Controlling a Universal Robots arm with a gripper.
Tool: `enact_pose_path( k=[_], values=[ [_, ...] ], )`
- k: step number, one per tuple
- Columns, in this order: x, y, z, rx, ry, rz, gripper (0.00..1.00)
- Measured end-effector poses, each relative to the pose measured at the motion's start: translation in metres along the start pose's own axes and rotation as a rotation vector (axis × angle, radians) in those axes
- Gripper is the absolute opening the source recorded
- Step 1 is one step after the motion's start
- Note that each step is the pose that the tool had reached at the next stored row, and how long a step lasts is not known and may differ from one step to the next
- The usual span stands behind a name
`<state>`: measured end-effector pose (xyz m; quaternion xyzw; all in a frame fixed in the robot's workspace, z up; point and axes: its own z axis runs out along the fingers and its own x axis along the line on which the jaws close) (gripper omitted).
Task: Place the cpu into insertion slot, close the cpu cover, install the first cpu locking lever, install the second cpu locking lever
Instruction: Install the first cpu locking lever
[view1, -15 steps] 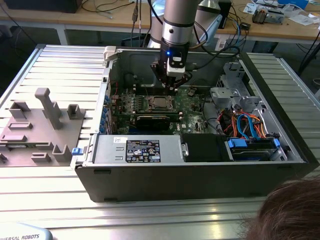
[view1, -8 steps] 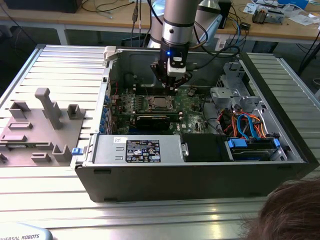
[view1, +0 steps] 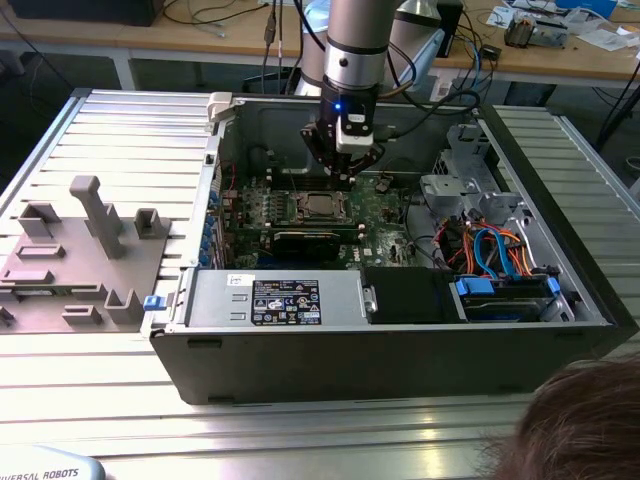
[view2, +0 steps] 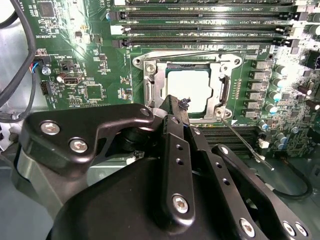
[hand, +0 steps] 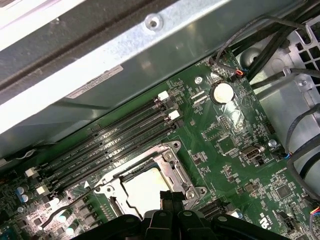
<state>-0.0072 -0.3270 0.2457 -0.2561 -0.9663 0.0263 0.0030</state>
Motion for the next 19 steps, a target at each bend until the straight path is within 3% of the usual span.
enact_pose_path(
  k=[19],
  values=[
    [0.0000, 0.0000, 0.0000, -0.0003, -0.0020, -0.036, 0.11]
  ],
)
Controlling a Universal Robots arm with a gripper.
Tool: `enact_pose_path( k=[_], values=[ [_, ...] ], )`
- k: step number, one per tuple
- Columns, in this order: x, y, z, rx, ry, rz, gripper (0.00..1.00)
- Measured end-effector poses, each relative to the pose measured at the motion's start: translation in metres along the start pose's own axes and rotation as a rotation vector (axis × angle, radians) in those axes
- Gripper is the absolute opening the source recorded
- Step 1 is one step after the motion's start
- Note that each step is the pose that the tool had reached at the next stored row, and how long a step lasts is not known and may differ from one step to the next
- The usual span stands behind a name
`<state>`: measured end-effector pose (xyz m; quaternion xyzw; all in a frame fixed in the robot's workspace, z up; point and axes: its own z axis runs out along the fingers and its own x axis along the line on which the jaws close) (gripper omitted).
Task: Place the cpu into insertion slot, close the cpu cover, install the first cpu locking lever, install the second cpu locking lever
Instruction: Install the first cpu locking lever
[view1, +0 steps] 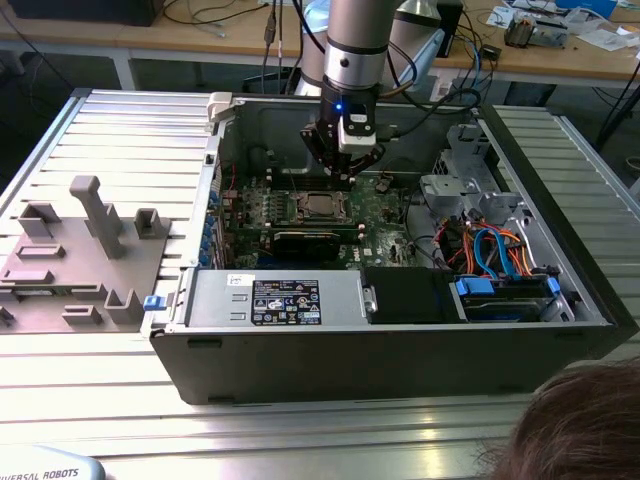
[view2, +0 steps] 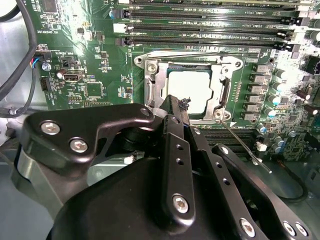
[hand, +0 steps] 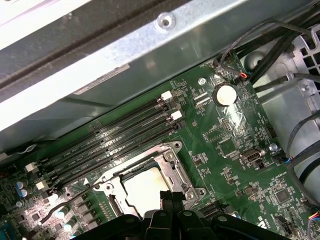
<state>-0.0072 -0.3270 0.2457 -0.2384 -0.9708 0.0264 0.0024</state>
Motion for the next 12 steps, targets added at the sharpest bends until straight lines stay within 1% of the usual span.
enact_pose_path(
  k=[12],
  values=[
    [0.0000, 0.0000, 0.0000, -0.0002, -0.0011, -0.021, 0.11]
  ],
)
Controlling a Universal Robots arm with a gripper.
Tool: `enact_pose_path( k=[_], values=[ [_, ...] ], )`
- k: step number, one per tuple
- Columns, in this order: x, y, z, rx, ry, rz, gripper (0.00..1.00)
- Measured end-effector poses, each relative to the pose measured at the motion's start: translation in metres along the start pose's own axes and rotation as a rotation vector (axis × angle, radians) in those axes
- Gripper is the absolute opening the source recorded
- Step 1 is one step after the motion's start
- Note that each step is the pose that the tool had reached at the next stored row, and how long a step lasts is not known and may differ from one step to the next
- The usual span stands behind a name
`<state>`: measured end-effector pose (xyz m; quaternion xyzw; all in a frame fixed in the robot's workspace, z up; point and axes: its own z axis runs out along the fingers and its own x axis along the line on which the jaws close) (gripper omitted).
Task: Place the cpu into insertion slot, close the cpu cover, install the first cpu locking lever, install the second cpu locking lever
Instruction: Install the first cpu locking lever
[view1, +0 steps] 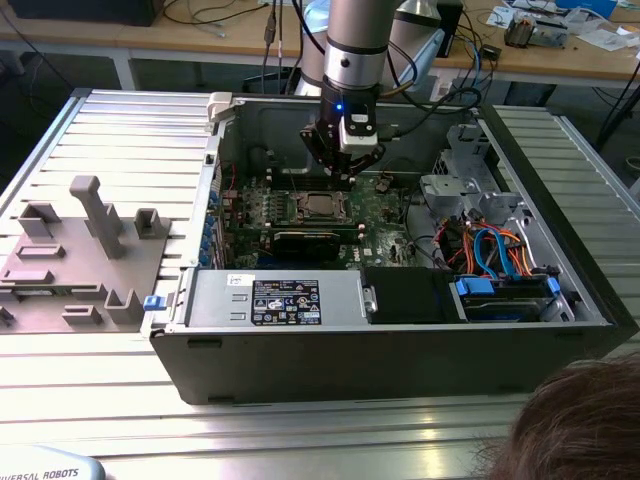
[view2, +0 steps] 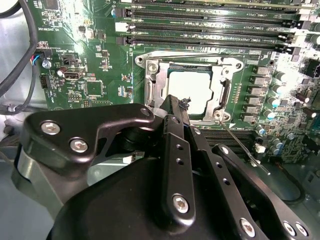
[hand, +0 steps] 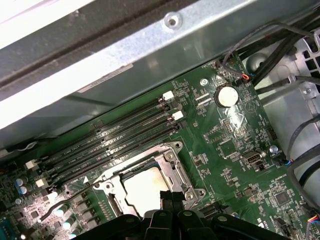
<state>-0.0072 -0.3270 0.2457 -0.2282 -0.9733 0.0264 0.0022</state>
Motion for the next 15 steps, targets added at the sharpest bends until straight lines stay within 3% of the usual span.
enact_pose_path(
  k=[15],
  values=[
    [0.0000, 0.0000, 0.0000, -0.0002, -0.0018, -0.035, 0.11]
  ],
)
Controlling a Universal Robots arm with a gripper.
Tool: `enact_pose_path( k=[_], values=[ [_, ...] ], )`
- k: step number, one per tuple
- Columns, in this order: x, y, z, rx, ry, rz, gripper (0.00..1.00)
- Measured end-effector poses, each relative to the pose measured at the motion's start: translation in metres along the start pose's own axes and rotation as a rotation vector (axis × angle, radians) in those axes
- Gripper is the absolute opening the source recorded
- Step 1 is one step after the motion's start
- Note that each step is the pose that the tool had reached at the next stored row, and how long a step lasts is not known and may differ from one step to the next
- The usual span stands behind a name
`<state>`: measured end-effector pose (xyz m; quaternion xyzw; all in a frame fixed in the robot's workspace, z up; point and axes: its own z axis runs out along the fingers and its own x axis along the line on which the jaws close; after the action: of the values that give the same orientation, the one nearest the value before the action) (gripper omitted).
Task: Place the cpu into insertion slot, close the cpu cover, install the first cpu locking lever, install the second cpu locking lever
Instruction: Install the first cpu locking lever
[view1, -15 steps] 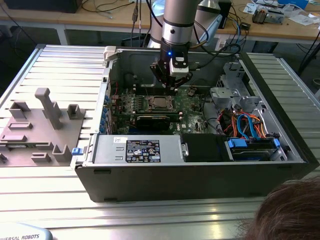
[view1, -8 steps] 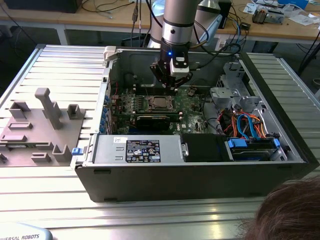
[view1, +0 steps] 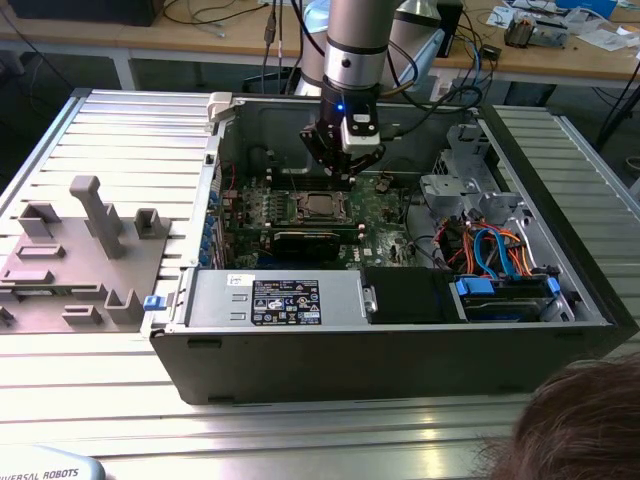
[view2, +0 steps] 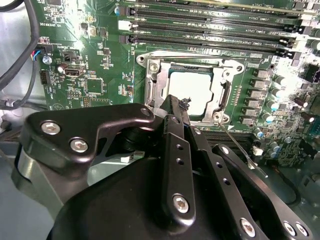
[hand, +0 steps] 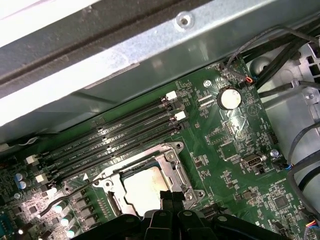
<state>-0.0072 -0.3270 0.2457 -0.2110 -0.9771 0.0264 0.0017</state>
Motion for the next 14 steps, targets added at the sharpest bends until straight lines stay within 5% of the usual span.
enact_pose_path(
  k=[14],
  values=[
    [0.0000, 0.0000, 0.0000, -0.0002, -0.0012, -0.024, 0.11]
  ],
)
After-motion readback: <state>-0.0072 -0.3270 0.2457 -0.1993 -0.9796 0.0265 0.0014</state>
